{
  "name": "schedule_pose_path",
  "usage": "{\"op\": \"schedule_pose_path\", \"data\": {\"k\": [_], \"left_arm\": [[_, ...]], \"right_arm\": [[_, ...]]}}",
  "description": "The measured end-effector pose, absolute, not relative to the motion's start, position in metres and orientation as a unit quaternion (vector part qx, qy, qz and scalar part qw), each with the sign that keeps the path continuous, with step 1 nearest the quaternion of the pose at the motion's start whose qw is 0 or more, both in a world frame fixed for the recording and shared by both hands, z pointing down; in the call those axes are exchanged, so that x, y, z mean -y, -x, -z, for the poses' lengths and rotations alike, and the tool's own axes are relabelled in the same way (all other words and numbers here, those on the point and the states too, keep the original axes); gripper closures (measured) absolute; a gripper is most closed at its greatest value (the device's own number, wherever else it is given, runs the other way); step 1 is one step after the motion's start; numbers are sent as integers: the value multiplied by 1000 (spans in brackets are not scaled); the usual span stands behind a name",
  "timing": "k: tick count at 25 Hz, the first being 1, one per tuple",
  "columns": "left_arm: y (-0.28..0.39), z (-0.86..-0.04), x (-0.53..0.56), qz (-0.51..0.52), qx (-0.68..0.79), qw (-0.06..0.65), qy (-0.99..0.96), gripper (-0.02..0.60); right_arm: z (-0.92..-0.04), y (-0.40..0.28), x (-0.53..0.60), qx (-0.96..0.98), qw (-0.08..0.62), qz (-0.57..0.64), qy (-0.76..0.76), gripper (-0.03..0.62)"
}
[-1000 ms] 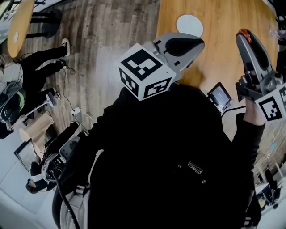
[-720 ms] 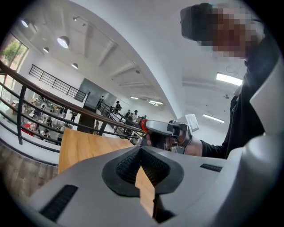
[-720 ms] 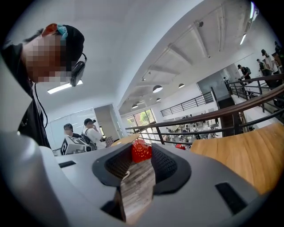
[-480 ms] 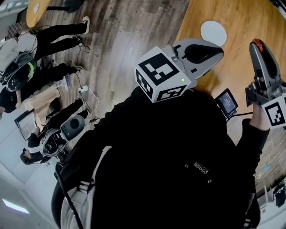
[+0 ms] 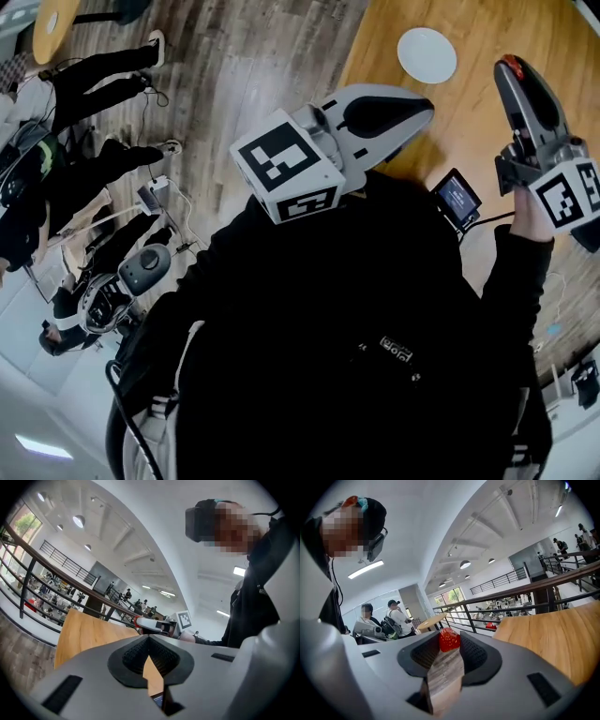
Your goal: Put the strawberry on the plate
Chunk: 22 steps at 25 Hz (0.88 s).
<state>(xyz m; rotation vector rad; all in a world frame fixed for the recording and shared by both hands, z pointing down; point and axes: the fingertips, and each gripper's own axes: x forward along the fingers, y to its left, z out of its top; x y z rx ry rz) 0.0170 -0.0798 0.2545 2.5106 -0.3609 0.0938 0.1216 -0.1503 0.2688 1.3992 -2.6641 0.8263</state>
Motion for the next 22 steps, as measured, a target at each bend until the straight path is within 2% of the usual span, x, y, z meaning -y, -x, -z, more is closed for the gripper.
{"op": "schedule_pose_path", "data": {"k": [7,15,22], "left_arm": [[-29,-260,66,-28,116,307,-944,577],[-39,-265,56,-44,116,283,-951,577],[-29,-323,81,-150,248,292,-911,577]], "right_arm": [[-312,-150,156,841,38,-290,-455,450],[-355,-161,161,831,59,-313,-455,450],[-392,-157,160,822,115,-300,-470,450]]}}
